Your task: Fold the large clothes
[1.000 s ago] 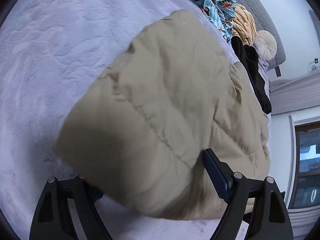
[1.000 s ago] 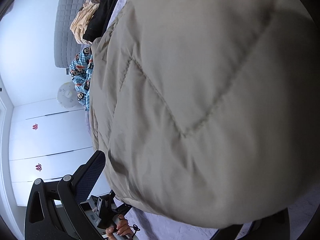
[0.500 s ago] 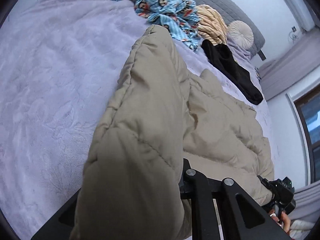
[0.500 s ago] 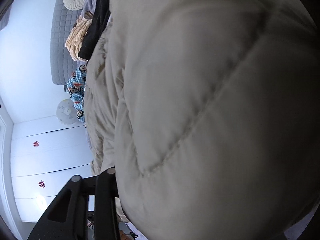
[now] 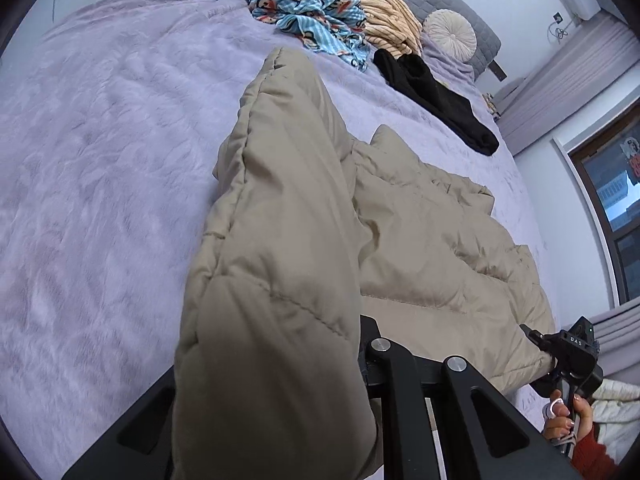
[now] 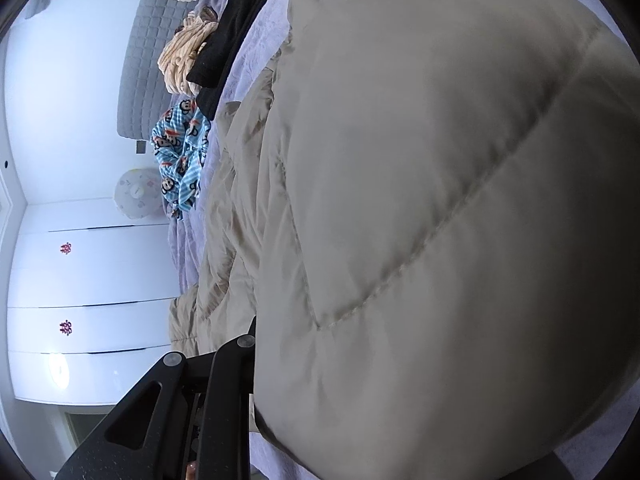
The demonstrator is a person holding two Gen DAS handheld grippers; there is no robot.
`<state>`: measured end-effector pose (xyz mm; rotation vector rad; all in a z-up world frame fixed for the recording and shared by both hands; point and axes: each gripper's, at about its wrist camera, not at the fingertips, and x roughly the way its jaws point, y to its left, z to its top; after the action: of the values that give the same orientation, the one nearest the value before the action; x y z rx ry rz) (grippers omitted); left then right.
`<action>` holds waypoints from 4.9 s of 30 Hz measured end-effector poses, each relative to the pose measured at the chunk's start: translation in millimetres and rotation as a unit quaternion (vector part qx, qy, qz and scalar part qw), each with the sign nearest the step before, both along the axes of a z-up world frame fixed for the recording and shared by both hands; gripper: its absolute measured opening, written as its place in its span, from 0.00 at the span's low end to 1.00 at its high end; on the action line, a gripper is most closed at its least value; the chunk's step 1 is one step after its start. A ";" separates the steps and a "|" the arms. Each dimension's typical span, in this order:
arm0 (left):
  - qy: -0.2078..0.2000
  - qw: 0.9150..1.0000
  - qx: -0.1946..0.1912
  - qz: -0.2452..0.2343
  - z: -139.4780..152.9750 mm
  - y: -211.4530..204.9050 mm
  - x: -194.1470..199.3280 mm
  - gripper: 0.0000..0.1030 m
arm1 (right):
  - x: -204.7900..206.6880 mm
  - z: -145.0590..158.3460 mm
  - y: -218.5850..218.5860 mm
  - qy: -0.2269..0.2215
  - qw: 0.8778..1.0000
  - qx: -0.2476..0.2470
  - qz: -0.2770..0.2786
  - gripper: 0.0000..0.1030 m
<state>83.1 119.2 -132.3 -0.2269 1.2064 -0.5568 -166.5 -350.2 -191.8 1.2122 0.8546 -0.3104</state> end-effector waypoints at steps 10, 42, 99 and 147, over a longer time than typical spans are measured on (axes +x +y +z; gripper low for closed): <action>0.073 0.995 0.029 0.067 -41.4 62.1 -75.0 0.38 | -63.2 -28.2 19.3 0.036 0.998 0.057 -0.009 0.32; 0.029 0.969 0.235 0.075 17.8 45.8 -93.0 0.53 | -97.5 62.2 16.3 0.162 0.975 -0.142 0.062 0.31; 0.072 0.983 0.161 -0.054 17.6 77.4 -21.8 0.98 | 25.4 33.7 217.6 0.180 0.967 -0.092 0.153 1.00; 0.134 0.972 -0.071 -0.181 72.1 -87.4 -32.6 0.23 | 84.9 -1.1 110.4 0.173 0.939 -0.187 0.230 0.23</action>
<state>50.5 31.8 -60.2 -0.2082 1.4832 -0.9564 -81.6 -239.8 -192.8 0.5844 1.2881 -0.2901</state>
